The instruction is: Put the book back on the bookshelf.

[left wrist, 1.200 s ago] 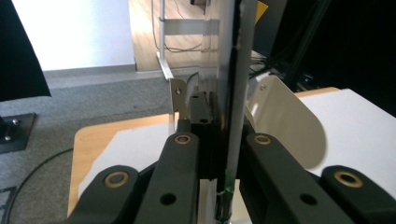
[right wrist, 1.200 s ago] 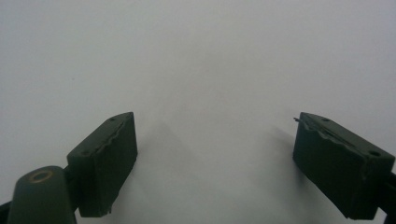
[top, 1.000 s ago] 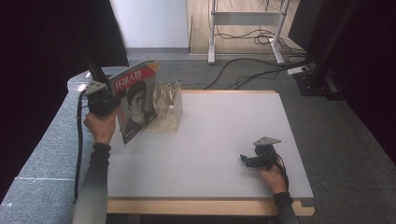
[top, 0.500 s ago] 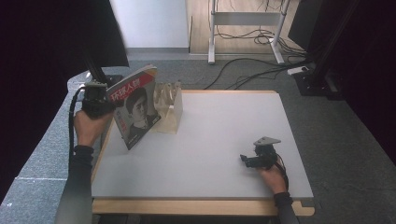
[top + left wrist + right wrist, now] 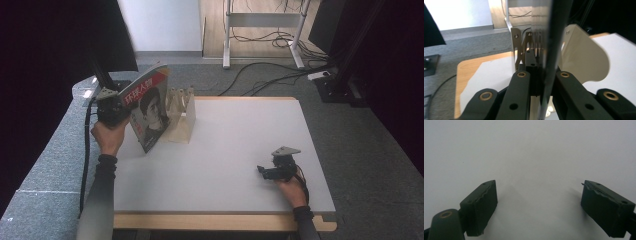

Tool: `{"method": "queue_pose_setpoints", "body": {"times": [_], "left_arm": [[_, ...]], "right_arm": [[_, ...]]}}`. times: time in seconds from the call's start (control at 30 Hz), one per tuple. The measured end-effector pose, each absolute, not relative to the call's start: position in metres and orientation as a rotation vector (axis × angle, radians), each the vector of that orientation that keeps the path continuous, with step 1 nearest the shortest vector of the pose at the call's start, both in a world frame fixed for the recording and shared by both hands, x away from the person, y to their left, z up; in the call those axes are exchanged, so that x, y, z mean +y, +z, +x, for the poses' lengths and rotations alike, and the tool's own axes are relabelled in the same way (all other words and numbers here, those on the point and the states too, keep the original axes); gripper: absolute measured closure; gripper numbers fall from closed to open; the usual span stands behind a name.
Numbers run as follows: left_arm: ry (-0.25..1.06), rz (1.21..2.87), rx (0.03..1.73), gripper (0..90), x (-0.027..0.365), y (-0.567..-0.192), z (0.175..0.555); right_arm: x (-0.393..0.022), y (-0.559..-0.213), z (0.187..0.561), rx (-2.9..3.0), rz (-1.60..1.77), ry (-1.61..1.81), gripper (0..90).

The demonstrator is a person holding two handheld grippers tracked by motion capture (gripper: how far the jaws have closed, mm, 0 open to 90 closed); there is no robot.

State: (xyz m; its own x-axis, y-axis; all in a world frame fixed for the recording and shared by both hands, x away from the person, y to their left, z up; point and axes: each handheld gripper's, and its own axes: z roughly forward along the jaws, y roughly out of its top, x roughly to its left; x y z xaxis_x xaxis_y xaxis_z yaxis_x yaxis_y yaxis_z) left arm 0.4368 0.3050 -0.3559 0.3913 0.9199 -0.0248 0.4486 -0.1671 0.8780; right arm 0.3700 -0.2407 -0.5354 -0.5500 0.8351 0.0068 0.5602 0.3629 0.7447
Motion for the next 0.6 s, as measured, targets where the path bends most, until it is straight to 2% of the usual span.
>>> {"method": "queue_pose_setpoints", "body": {"times": [0.2,0.33,0.5,0.6], "left_arm": [[0.673,1.744,1.264,81.9,0.318,-0.362,0.436],[0.673,1.734,1.270,65.9,0.321,-0.365,0.438],[0.638,1.721,1.254,38.7,0.322,-0.365,0.439],[0.622,1.729,1.252,25.8,0.324,-0.365,0.436]], "right_arm": [[-0.241,-0.535,0.370,2.256,1.223,1.012,12.8],[-0.241,-0.535,0.370,2.257,1.222,1.012,12.8],[-0.241,-0.535,0.370,2.257,1.222,1.011,12.8],[-0.241,-0.535,0.370,2.257,1.222,1.011,12.8]]}}
